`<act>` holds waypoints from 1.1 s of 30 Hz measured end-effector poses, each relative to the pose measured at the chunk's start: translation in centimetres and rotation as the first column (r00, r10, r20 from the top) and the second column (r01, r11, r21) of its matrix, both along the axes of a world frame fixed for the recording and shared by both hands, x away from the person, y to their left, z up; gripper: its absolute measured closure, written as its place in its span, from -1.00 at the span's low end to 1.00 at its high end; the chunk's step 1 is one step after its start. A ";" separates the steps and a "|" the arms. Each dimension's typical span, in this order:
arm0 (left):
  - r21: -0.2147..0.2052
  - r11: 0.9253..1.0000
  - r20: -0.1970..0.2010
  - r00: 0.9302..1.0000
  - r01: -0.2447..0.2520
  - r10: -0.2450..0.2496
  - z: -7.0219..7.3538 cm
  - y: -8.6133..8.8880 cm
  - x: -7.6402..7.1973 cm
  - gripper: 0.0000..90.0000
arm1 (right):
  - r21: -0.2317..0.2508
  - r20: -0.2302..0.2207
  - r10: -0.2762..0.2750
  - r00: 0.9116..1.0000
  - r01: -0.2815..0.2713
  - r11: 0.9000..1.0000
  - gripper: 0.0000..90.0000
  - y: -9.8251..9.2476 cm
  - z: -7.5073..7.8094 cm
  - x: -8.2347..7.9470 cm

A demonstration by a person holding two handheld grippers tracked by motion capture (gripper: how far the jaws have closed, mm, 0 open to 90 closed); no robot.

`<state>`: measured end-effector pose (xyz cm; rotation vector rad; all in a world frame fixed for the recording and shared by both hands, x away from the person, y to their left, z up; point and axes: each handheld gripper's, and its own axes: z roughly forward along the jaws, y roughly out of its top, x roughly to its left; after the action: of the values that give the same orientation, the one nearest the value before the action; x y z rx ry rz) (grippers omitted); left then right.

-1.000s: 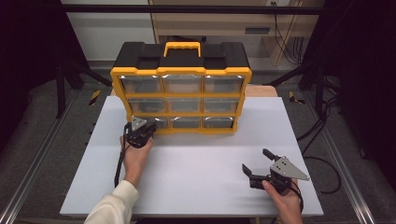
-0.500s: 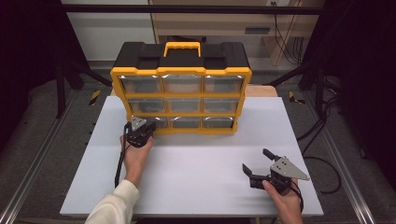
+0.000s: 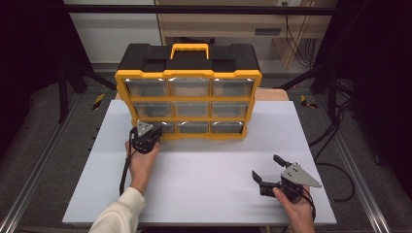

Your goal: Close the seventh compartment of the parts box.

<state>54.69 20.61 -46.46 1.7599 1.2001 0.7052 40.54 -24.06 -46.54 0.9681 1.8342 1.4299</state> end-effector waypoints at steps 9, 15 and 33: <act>-0.005 1.000 0.002 1.000 0.003 -0.003 0.0 0.0 0.0 0.99 | 0.005 0.007 -0.007 1.000 0.007 1.000 -0.88 0.0 0.0 0.1; -0.013 1.000 0.005 1.000 0.005 -0.005 -0.1 -0.1 0.0 0.99 | 0.005 0.009 -0.006 1.000 0.006 1.000 -0.88 -0.1 0.0 0.0; 0.011 0.999 0.011 0.999 0.044 -0.044 0.3 -0.3 -0.6 0.99 | 0.008 0.008 -0.008 1.000 0.007 1.000 -0.88 -0.1 0.0 0.0</act>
<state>54.05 20.36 -46.14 1.7834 1.1488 0.6965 40.53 -24.16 -46.52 0.9708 1.8189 1.4352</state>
